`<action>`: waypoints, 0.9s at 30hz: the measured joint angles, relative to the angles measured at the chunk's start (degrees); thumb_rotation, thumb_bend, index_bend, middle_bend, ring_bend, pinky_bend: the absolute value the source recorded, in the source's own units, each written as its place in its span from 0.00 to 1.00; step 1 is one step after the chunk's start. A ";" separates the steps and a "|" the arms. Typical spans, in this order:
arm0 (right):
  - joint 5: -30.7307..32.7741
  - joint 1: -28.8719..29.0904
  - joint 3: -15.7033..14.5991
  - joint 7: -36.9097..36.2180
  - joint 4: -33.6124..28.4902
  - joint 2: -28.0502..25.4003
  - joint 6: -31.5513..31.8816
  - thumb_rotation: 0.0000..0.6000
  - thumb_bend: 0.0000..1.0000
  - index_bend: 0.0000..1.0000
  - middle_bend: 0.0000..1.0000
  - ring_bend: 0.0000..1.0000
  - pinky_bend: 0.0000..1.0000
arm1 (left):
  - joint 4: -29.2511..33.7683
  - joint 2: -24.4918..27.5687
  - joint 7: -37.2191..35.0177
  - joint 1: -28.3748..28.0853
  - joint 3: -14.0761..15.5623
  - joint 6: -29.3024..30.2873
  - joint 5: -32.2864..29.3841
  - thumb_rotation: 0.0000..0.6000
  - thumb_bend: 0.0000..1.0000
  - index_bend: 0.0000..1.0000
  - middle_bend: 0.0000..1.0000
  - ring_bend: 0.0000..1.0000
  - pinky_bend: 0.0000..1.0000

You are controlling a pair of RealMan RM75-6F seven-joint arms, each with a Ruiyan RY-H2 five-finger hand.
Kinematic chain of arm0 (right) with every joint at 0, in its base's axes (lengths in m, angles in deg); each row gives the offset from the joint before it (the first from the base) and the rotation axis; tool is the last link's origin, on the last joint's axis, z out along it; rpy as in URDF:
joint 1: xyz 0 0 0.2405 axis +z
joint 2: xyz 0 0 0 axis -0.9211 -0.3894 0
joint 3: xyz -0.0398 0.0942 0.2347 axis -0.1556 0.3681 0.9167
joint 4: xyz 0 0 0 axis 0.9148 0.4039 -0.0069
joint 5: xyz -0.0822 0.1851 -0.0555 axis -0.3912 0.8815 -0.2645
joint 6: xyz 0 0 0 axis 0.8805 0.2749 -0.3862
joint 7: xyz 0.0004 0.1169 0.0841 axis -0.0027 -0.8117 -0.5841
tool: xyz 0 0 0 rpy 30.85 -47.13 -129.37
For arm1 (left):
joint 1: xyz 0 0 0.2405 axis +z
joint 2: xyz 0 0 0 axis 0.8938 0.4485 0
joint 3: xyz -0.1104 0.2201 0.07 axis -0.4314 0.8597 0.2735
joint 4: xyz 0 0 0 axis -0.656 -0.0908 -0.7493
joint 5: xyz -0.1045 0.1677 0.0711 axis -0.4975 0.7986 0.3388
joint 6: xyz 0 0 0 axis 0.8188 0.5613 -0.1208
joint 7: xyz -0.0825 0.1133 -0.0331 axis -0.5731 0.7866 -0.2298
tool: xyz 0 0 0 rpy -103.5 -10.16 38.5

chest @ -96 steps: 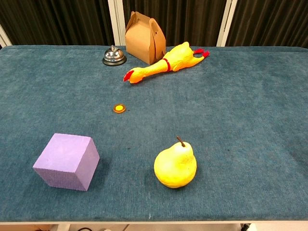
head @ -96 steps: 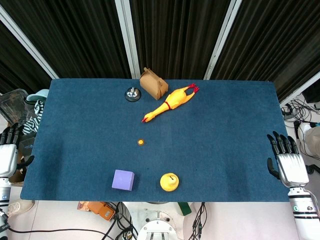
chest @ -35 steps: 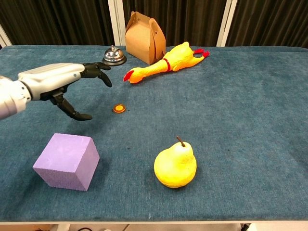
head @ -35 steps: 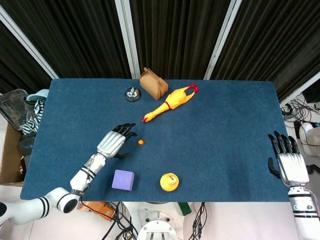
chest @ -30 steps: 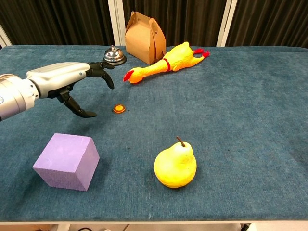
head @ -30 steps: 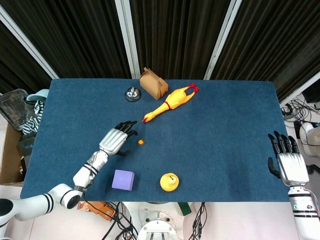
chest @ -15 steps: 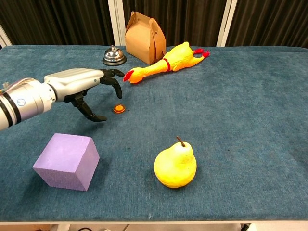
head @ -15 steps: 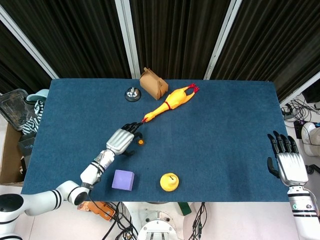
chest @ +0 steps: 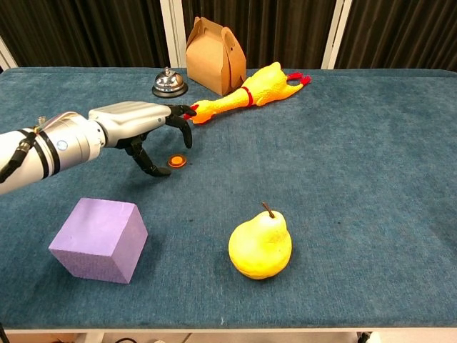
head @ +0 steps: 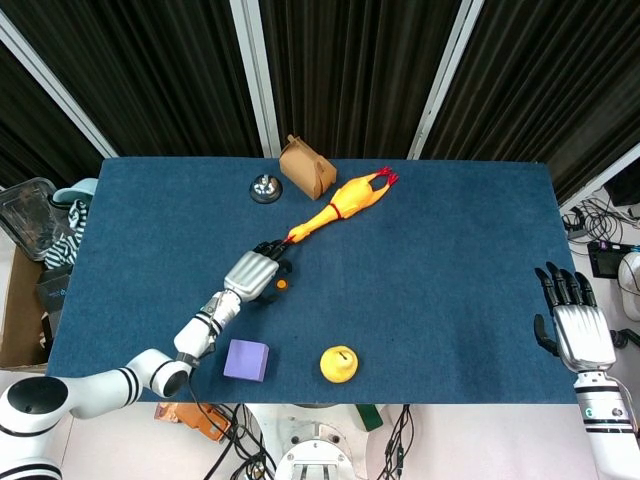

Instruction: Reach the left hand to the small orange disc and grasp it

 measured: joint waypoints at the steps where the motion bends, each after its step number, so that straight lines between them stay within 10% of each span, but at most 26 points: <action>1: 0.03 -0.04 0.02 -0.07 0.00 -0.05 0.06 1.00 0.69 0.00 0.03 0.11 0.08 | -0.21 0.09 -0.16 -0.18 0.03 -0.25 -0.17 1.00 0.22 0.34 0.00 0.00 0.12; 27: 0.25 -0.86 -0.04 -0.54 0.00 -0.74 0.96 1.00 0.69 0.00 0.03 0.11 0.08 | 1.07 0.63 3.81 -1.70 0.87 -1.77 -4.44 1.00 0.31 0.51 0.04 0.00 0.12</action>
